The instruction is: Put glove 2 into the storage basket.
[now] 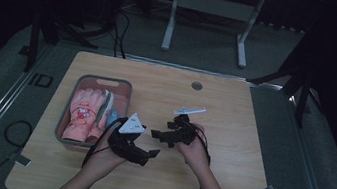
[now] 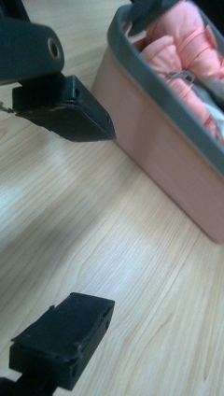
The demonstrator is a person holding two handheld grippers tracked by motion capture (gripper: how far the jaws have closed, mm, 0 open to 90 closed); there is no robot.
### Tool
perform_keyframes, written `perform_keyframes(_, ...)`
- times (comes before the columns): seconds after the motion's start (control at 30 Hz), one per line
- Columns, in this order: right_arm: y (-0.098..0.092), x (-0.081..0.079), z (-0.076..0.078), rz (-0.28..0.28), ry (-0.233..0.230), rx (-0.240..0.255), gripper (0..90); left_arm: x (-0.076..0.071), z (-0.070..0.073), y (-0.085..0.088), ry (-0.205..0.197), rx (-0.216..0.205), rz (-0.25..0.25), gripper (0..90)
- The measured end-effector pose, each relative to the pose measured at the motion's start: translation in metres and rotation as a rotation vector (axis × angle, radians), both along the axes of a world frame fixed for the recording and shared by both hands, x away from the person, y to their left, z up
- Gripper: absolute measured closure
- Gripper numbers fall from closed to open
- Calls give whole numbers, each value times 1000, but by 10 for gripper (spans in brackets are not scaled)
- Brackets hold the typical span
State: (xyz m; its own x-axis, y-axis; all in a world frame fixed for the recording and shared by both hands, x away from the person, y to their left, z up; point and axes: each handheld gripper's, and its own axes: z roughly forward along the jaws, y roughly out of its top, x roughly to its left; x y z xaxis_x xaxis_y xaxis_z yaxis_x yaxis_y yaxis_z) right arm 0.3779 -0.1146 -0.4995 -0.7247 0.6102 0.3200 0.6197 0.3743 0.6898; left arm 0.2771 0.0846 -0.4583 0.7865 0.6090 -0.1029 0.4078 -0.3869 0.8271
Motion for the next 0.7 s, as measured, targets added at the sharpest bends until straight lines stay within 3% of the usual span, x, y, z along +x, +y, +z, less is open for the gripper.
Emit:
perform_keyframes(0.23, -13, -5, -15, 8, 6, -26, 149, -8, -14, -17, 22, 9, -54, 93)
perform_keyframes(0.7, -34, -9, -31, -16, 23, -46, 142, -12, -32, -32, 52, 14, -97, 93)
